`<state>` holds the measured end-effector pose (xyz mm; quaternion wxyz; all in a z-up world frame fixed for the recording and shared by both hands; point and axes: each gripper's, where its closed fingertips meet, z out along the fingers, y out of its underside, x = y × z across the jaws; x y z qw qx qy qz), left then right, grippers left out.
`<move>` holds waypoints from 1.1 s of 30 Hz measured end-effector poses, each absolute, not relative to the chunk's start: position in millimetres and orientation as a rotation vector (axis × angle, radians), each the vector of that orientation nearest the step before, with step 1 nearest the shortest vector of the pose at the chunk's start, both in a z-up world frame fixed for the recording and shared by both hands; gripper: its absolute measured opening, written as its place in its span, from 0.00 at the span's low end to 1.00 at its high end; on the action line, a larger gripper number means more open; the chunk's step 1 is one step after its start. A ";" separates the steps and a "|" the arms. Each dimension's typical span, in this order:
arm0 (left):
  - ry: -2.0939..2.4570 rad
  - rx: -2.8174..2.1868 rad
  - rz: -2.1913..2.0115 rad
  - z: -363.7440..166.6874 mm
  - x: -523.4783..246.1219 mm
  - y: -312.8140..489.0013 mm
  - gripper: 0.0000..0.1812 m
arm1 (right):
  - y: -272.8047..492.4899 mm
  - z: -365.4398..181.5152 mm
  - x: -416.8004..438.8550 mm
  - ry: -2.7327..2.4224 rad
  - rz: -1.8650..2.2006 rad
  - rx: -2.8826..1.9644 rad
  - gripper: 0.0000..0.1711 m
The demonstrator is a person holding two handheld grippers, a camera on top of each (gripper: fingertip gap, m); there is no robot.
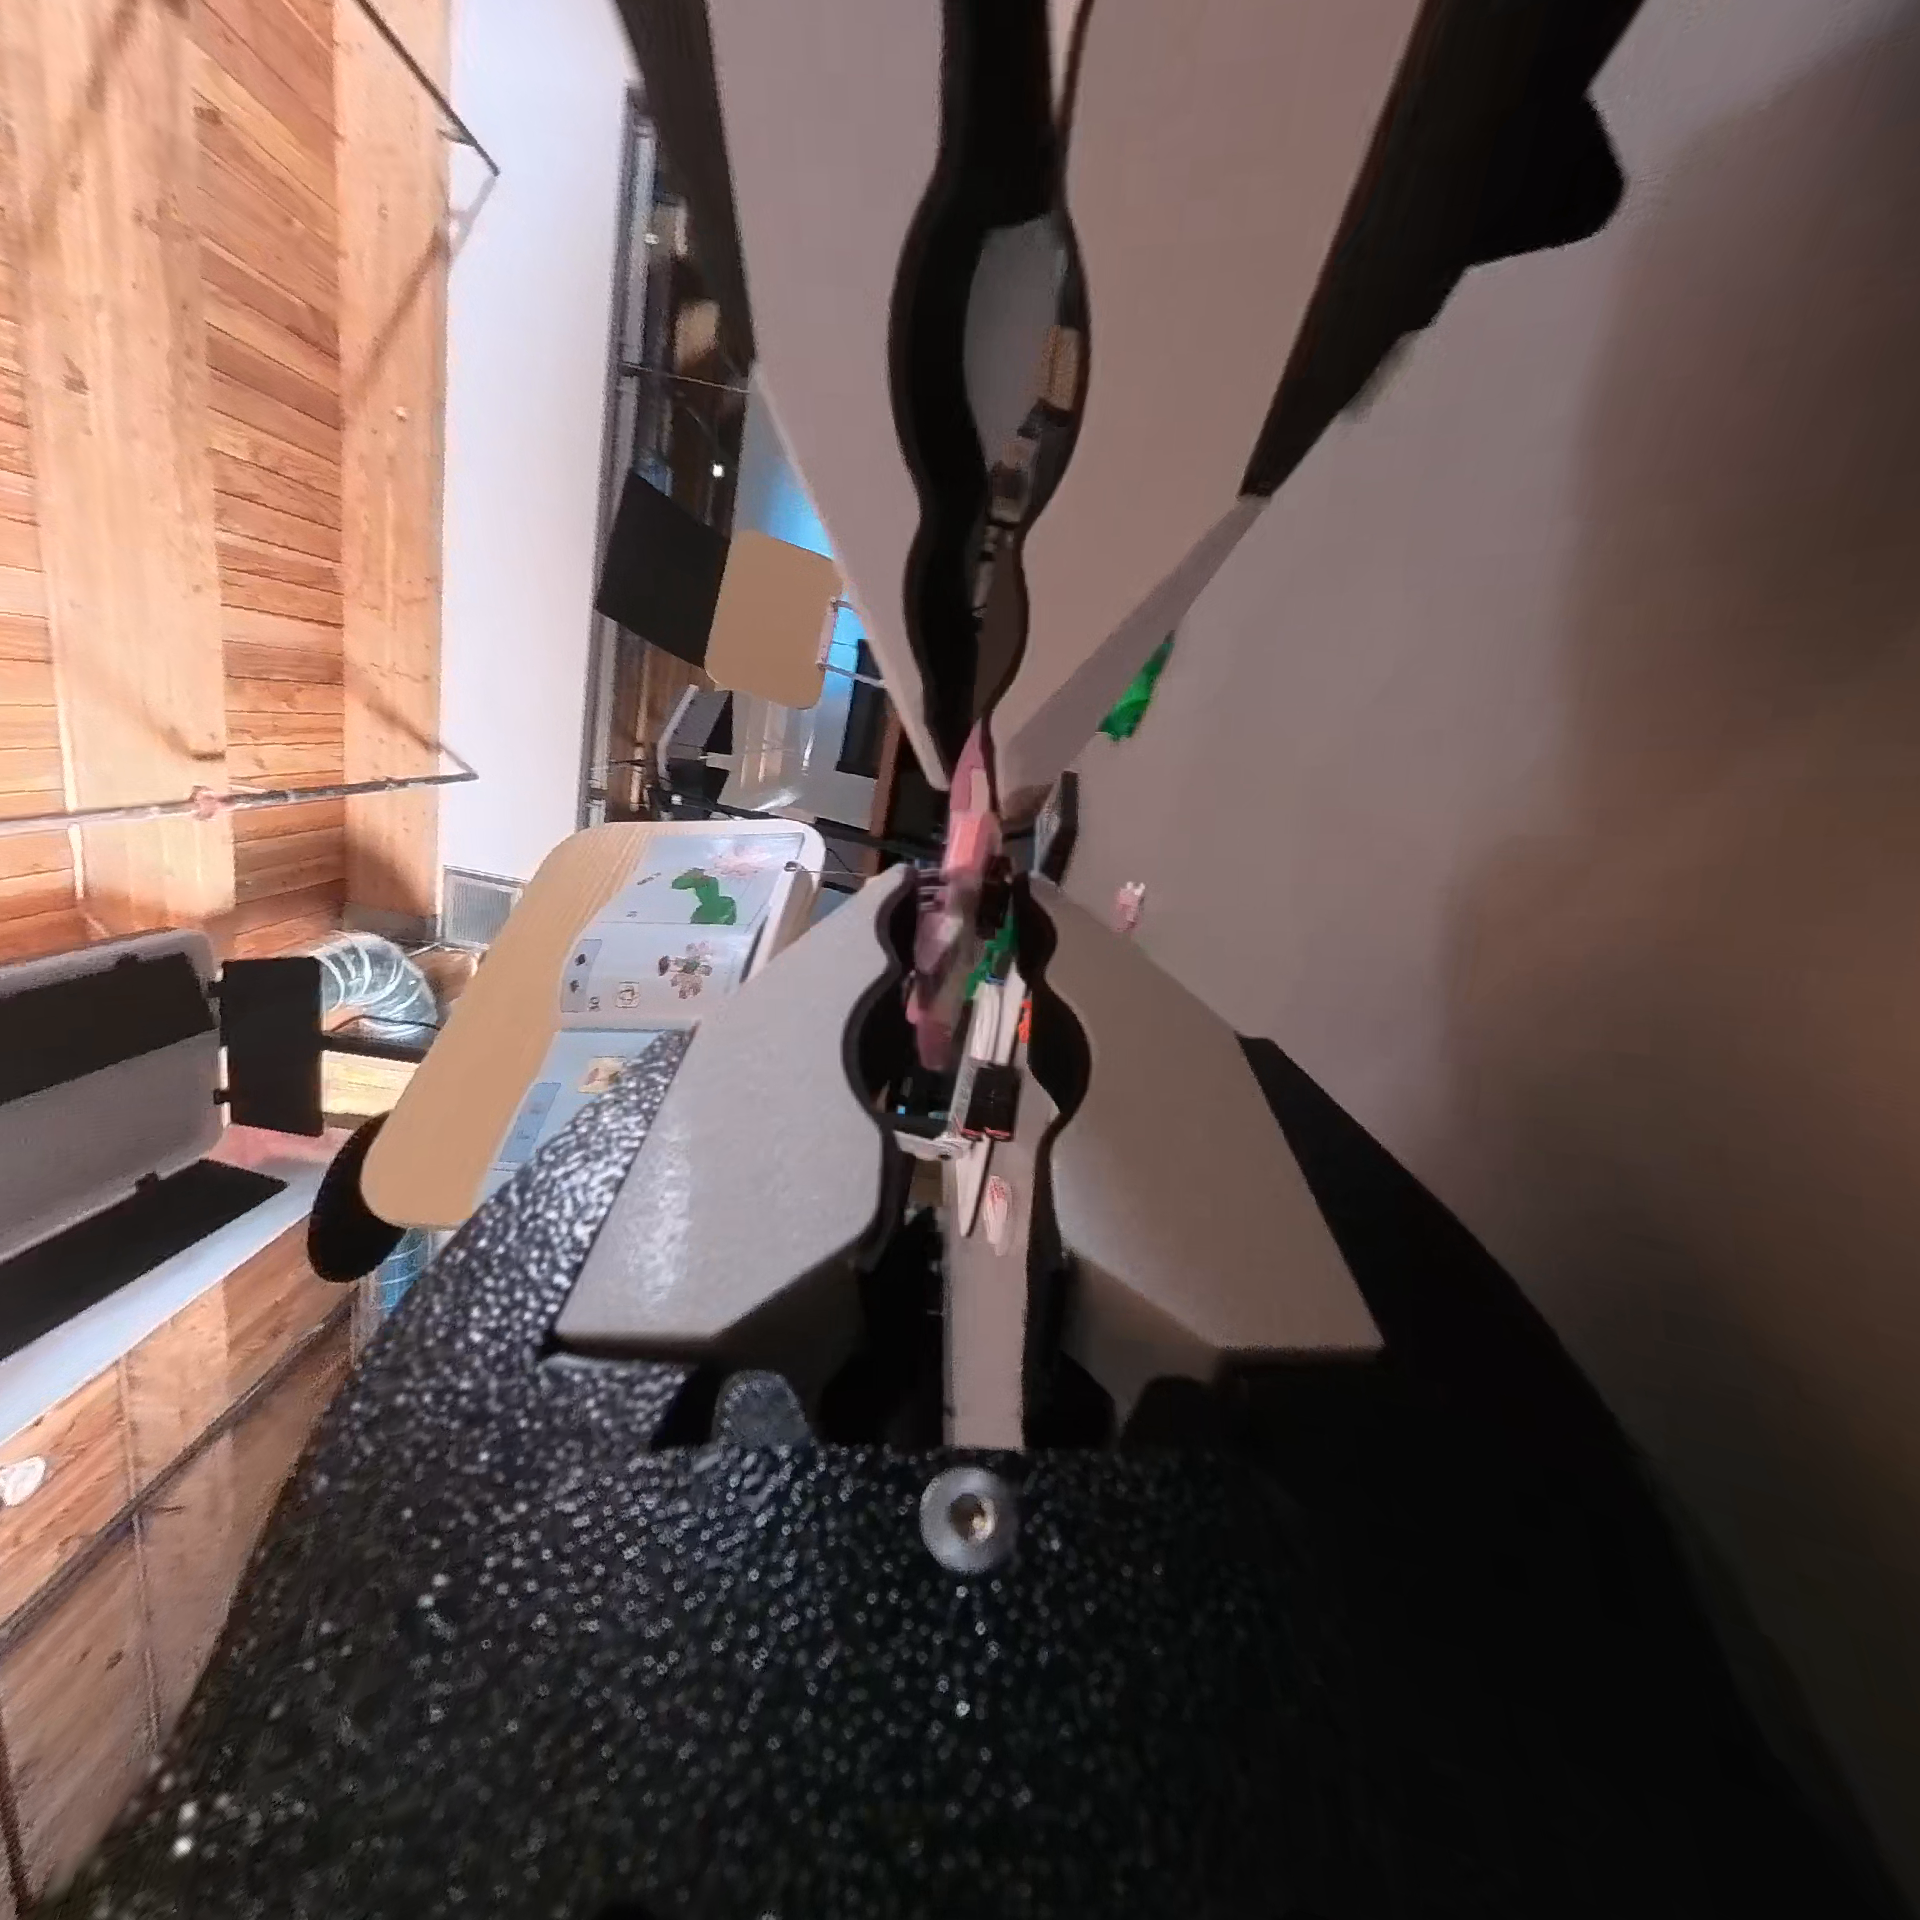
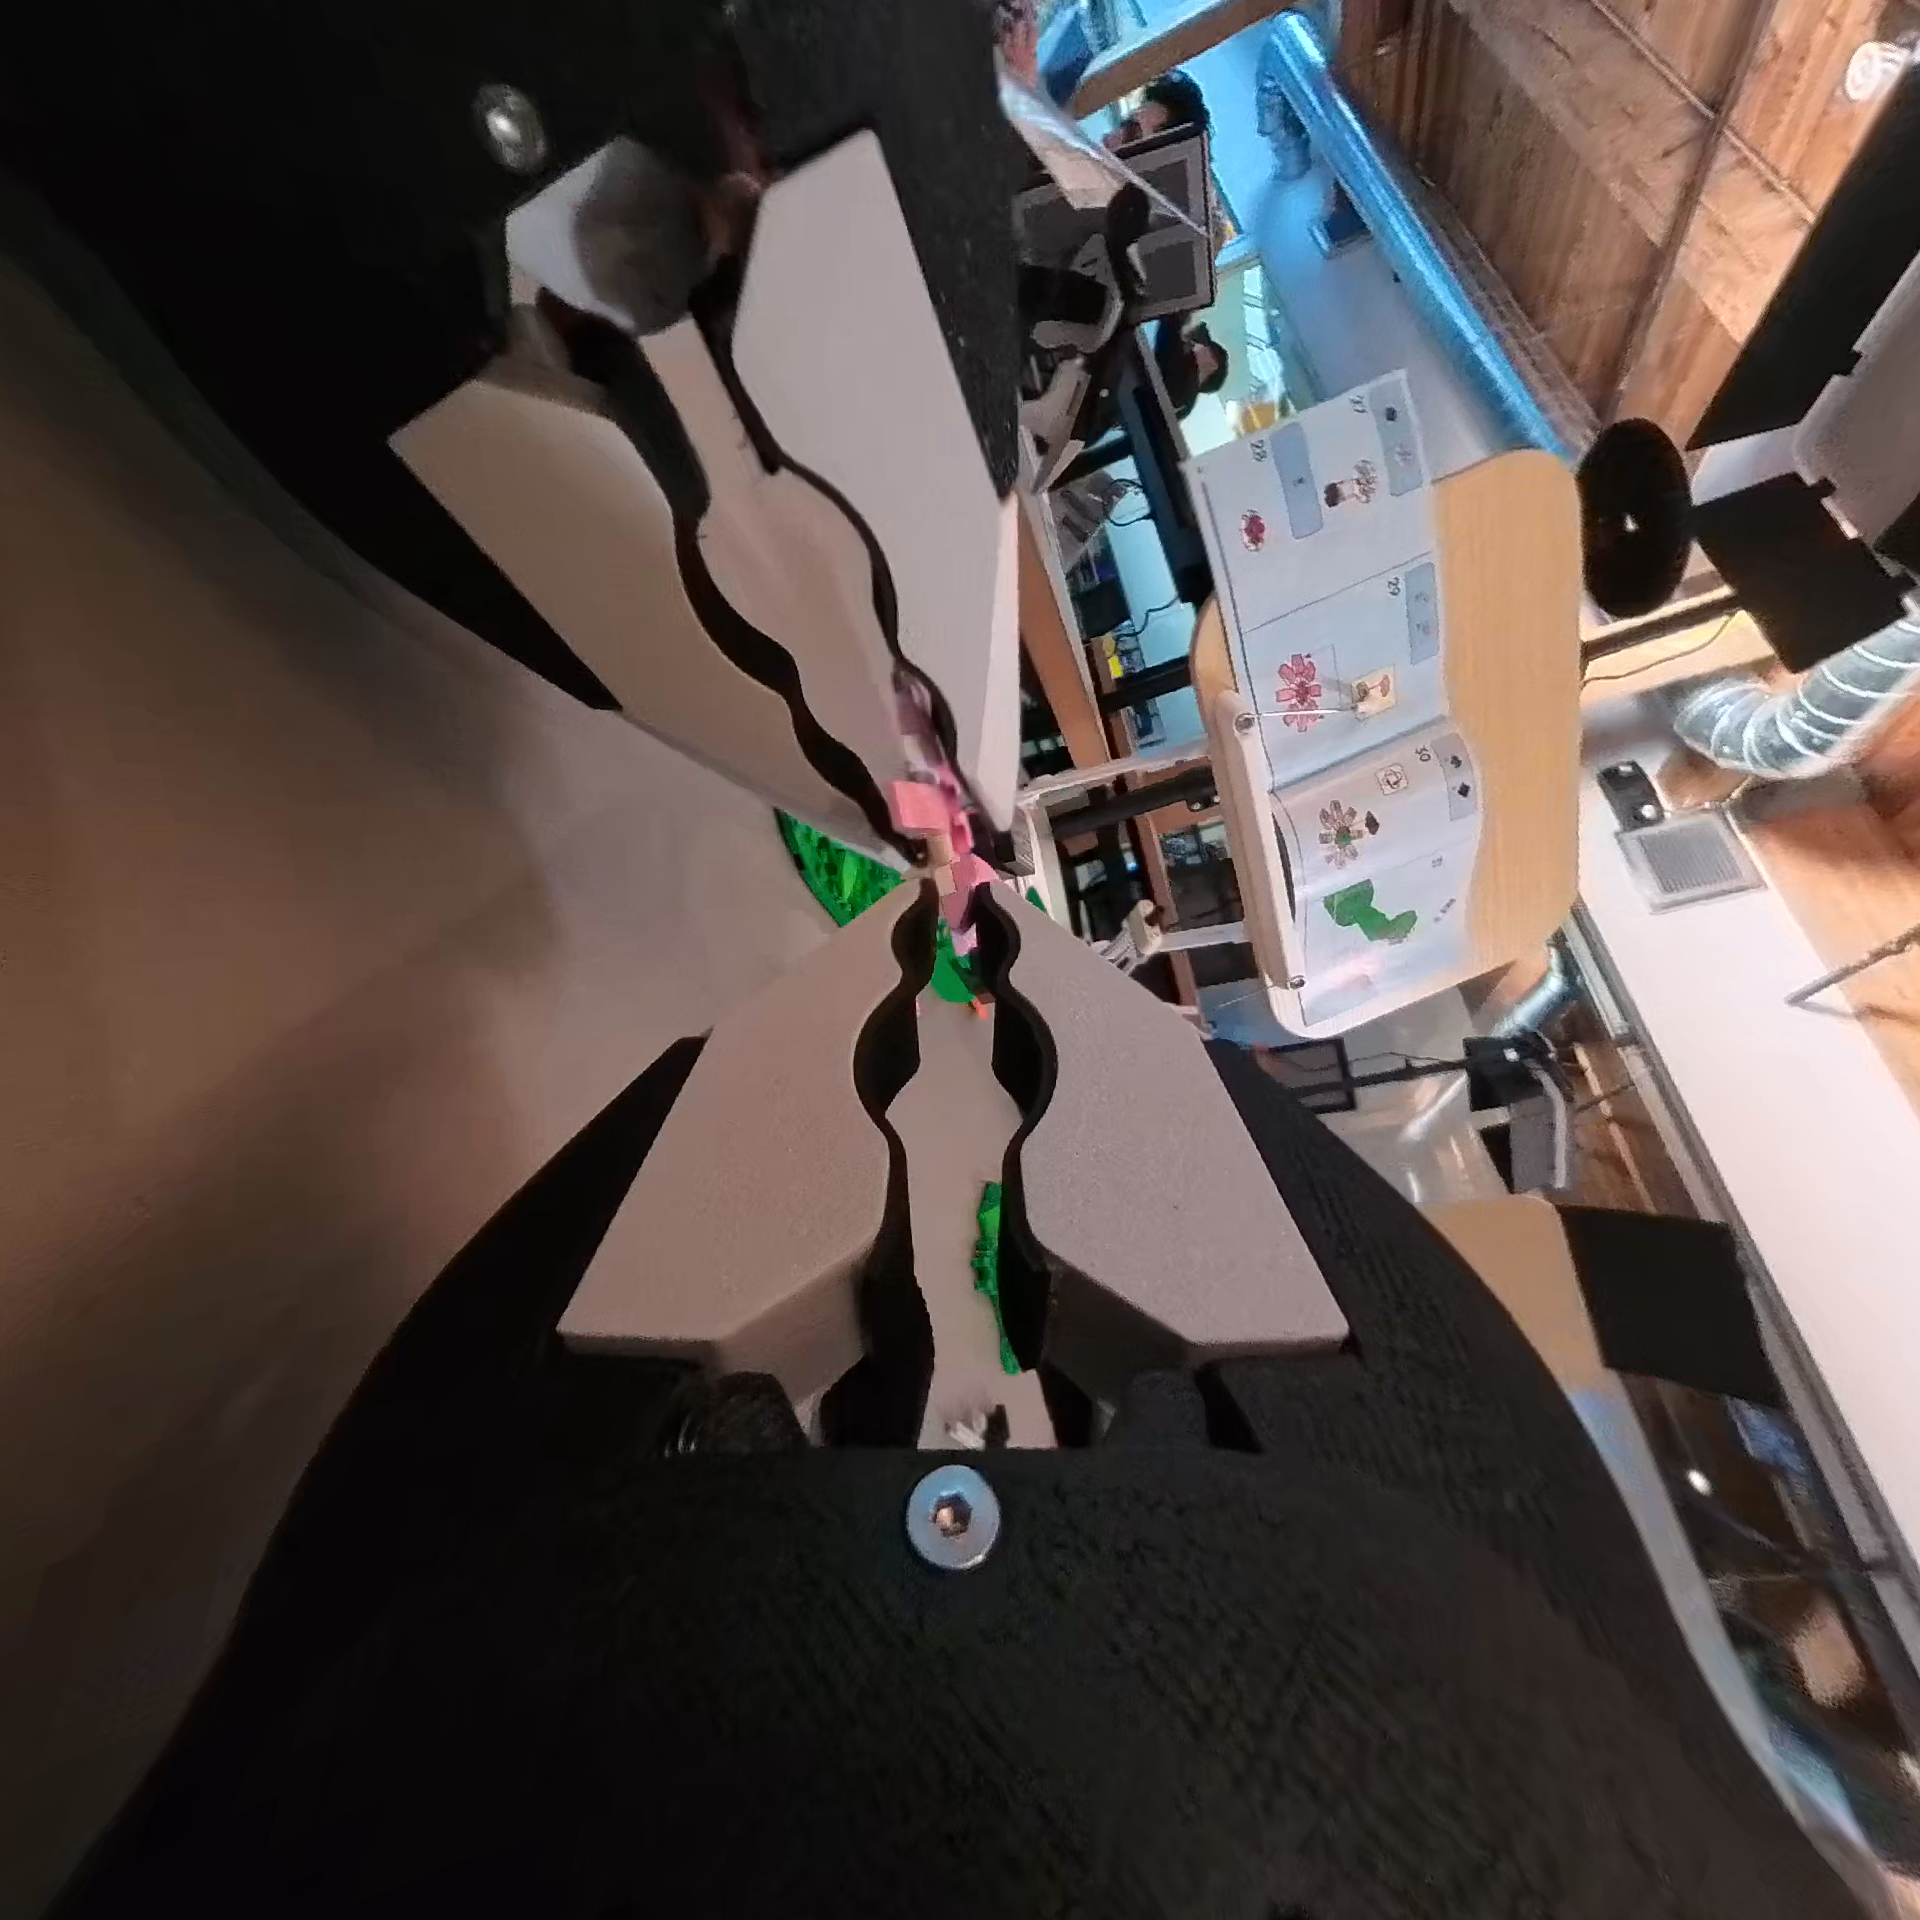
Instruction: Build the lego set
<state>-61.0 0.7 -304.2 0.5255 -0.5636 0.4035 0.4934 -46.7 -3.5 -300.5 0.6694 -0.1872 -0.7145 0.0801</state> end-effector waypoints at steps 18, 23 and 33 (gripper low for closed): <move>0.883 -1.296 0.417 -292.2 -9.5 -13.4 0.35 | -35.1 -290.0 -17.2 -1.756 0.957 -0.553 0.03; 0.862 -1.285 0.336 -287.5 -4.5 -15.8 0.29 | -35.9 -278.3 -7.5 -1.728 1.314 -0.663 0.02; 0.618 -1.257 -0.267 -257.2 -5.0 -26.4 0.17 | -28.9 -255.3 2.4 -1.603 1.557 -0.698 0.02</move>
